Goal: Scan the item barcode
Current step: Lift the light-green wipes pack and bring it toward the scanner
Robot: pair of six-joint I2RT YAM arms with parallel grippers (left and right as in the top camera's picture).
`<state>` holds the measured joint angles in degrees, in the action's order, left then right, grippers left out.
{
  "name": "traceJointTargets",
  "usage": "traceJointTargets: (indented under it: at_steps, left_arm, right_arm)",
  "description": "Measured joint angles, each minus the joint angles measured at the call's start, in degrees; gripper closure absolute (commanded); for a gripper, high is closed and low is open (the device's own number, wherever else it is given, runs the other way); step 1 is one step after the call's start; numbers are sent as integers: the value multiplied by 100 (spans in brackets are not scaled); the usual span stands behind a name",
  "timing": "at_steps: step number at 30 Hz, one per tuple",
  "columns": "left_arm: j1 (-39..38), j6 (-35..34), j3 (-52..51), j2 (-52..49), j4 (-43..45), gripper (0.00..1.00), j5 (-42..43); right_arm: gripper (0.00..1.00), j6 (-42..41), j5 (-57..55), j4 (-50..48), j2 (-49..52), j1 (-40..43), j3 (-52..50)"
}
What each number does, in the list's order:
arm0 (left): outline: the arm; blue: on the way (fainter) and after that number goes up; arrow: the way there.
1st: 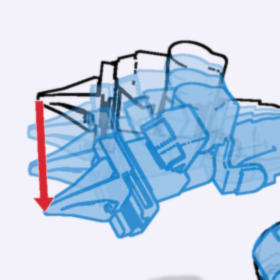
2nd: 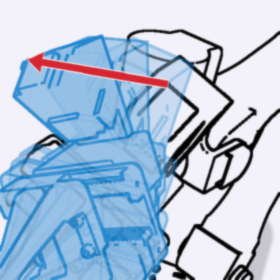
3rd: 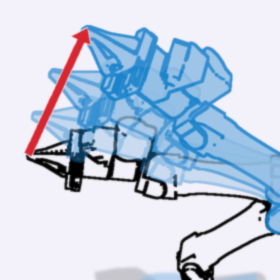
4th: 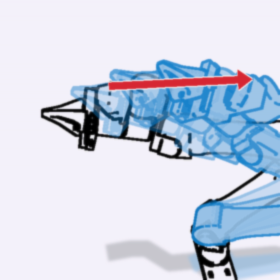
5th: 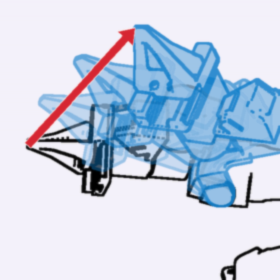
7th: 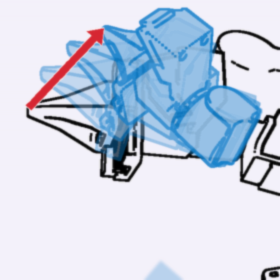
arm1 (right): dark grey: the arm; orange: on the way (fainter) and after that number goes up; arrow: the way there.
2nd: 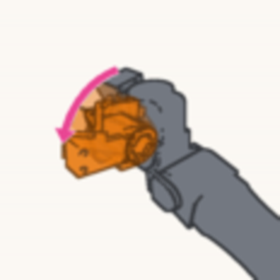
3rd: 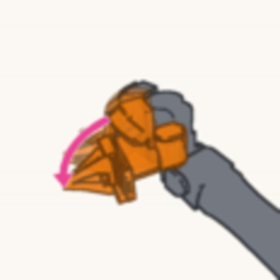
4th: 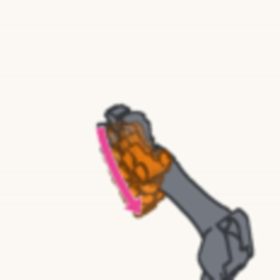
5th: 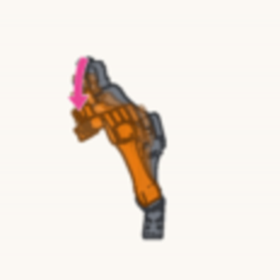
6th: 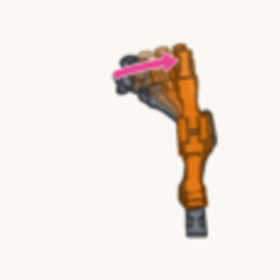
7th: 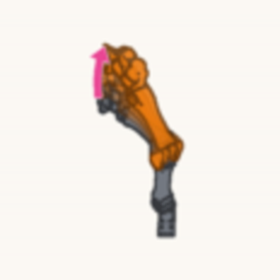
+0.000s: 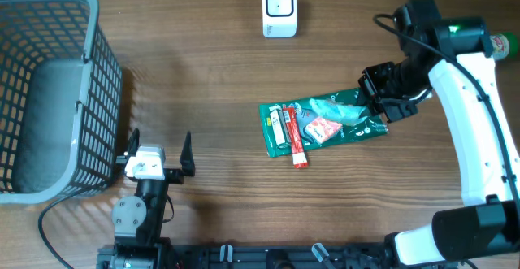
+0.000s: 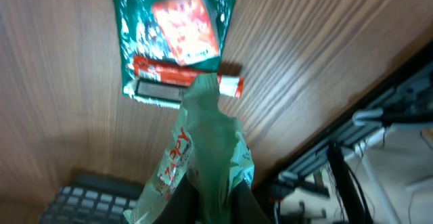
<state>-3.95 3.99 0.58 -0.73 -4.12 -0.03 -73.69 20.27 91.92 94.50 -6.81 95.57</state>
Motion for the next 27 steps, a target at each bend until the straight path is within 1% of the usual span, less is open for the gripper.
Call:
traceJointTargets:
  at_steps: [3,6,9,10,14,16,20,24,27]
  left_arm:
    - [0,0,0,0,0,0,0]
    - [0,0,0,0,0,0,0]
    - [0,0,0,0,0,0,0]
    - [0,0,0,0,0,0,0]
    - [0,0,0,0,0,0,0]
    - [0,0,0,0,0,0,0]
    - [0,0,0,0,0,0,0]
    - [0,0,0,0,0,0,0]
    - [0,0,0,0,0,0,0]
  right_arm:
    - [96,195,638,7,13,0,-398]
    - [95,575,1108,17,179,0,-909]
    - [96,992,1366,2,767,0,-1263]
    - [95,1174,1475,-7,1110,0,-1296]
    - [95,1738,1829,-4,1965,0,-1307]
    - [95,1860,1897,-2,2153,0,-1355]
    - [96,2006,1963,2,2170,0,-1373]
    - [95,2024,1956,4,2170,0,-1373]
    - [95,1886,1952,4,2170,0,-1373]
